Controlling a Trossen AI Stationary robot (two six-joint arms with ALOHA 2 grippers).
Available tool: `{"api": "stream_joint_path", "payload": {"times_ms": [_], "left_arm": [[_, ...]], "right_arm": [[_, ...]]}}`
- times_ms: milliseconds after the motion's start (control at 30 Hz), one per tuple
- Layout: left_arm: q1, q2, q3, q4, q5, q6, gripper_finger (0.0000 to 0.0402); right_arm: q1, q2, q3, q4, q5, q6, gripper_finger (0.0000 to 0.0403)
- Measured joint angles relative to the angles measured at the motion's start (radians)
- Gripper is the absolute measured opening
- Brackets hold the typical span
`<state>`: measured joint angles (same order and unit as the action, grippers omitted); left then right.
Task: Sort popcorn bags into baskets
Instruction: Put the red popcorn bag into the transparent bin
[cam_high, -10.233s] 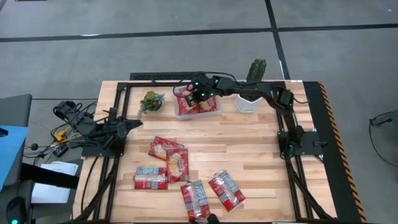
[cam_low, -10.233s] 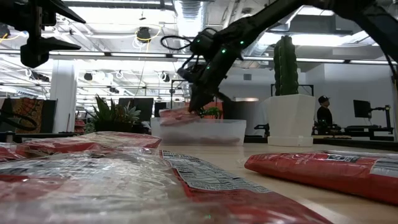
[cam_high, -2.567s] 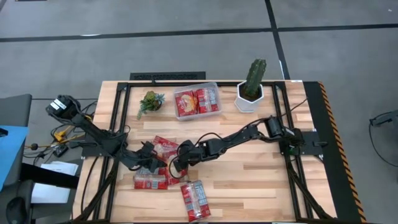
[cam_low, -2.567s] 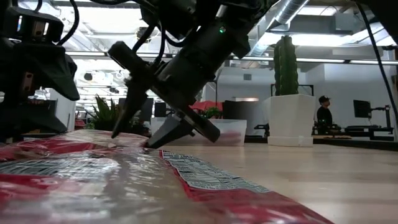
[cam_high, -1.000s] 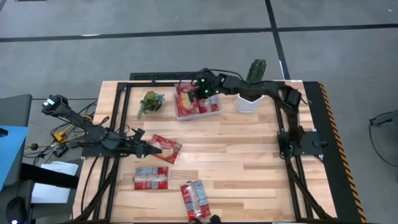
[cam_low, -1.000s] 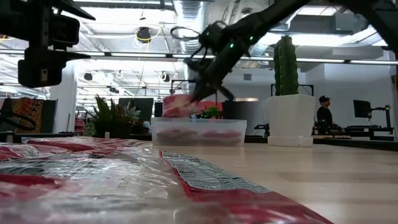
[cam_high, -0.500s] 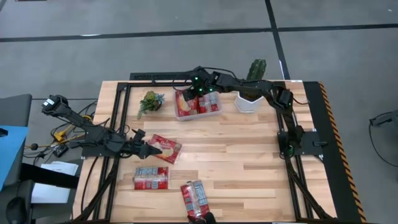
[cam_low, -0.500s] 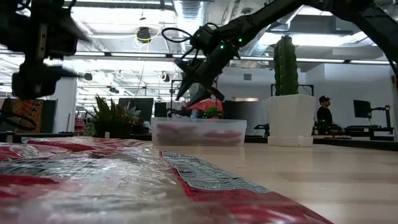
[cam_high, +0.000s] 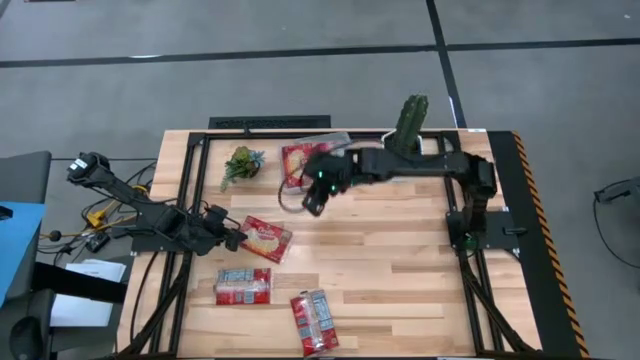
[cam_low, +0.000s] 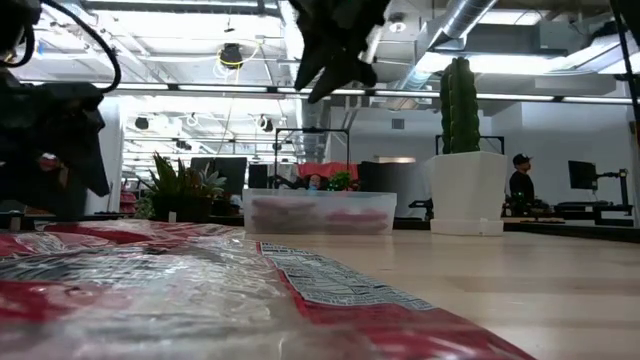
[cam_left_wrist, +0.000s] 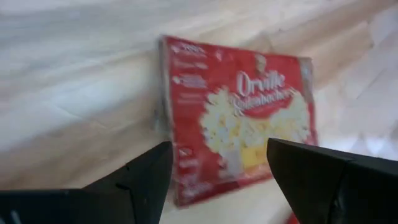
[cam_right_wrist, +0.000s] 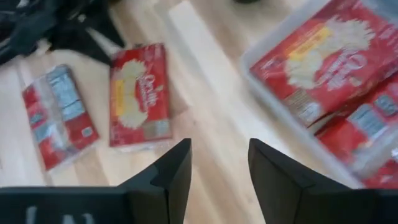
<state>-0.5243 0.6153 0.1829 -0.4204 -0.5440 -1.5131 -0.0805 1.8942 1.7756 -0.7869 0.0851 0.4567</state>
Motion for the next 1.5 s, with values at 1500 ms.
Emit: {"api": "stream_joint_path", "payload": {"times_ms": [1500], "left_arm": [[0.053, 0.536, -0.061, 0.626, 0.099, 0.14, 0.0249]], "right_arm": [[0.003, 0.422, 0.0, 0.303, -0.32, -0.151, 0.0235]]}}
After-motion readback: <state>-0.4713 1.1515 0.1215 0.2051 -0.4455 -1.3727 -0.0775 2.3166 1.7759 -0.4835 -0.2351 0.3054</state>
